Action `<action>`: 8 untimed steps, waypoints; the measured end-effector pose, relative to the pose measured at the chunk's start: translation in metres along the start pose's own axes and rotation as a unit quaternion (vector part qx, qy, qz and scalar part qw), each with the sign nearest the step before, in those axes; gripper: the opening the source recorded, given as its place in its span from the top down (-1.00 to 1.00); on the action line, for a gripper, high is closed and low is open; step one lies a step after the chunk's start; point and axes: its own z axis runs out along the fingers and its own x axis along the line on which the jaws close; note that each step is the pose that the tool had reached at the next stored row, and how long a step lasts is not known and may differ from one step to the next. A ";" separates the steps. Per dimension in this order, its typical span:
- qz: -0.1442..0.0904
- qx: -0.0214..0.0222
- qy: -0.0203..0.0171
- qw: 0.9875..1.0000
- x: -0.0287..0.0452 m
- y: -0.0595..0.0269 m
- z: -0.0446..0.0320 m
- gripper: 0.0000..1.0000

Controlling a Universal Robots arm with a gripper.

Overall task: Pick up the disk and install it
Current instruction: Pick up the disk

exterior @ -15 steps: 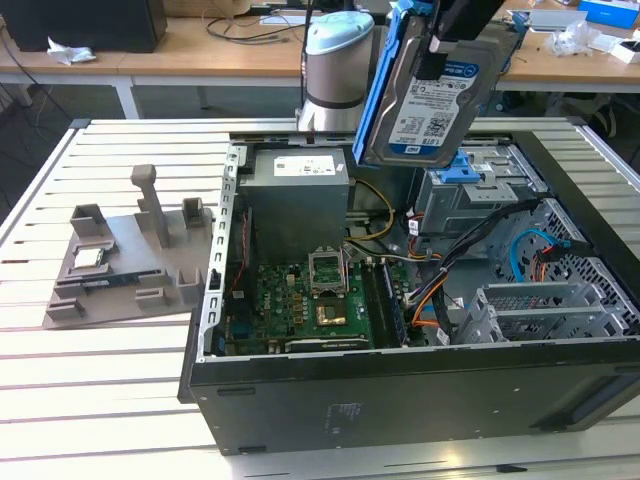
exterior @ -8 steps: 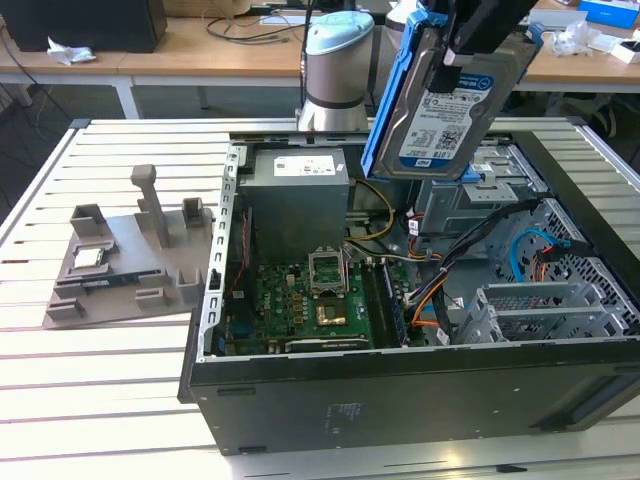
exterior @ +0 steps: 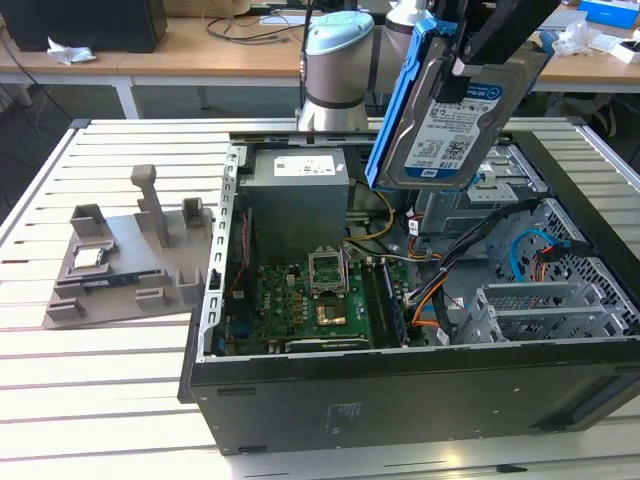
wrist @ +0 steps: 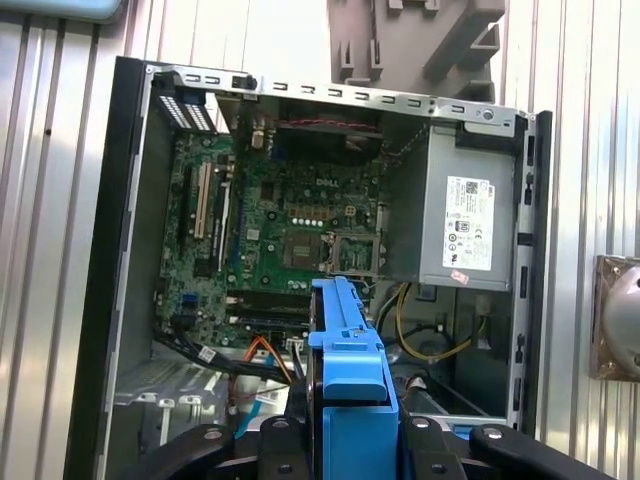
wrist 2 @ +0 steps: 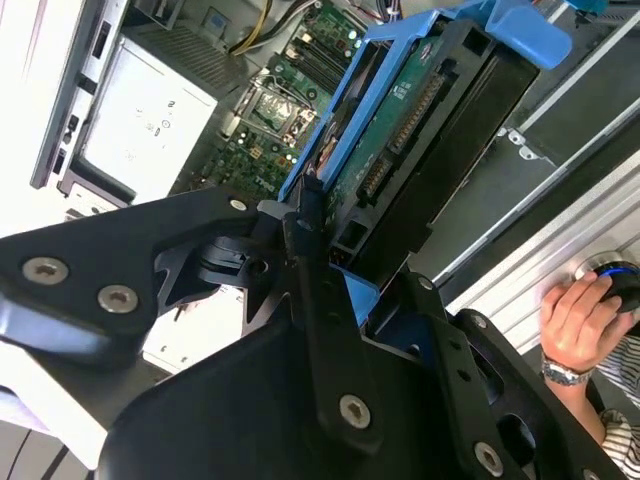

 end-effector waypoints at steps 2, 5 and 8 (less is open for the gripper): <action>0.000 0.000 0.000 1.000 0.0035 -0.0005 0.0000 0.26; 0.000 0.000 0.000 1.000 0.0088 -0.0015 0.0000 0.26; 0.000 0.000 0.000 1.000 0.0138 -0.0026 0.0000 0.26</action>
